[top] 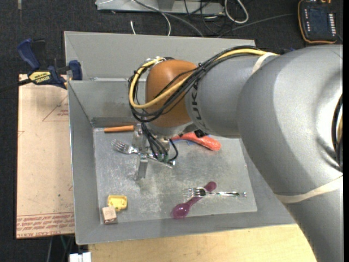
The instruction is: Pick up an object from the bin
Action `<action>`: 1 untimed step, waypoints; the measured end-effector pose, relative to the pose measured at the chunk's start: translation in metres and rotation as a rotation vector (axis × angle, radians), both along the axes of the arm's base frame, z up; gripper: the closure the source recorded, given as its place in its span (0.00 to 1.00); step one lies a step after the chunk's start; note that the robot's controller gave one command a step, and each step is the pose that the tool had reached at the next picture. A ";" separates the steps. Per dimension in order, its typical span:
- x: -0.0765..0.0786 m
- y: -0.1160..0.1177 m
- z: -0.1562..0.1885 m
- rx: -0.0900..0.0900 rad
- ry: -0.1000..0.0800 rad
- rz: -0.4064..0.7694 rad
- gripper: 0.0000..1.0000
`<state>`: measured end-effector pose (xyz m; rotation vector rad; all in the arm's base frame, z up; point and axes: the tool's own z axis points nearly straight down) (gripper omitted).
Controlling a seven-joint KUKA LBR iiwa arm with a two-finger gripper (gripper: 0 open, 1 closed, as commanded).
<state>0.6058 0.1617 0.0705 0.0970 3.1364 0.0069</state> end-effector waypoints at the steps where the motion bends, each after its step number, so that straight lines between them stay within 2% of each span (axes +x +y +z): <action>1: -0.010 -0.006 0.000 0.009 -0.010 -0.204 0.00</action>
Offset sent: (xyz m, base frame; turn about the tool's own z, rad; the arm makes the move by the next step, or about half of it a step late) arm -0.0025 -0.0016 0.0000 0.0294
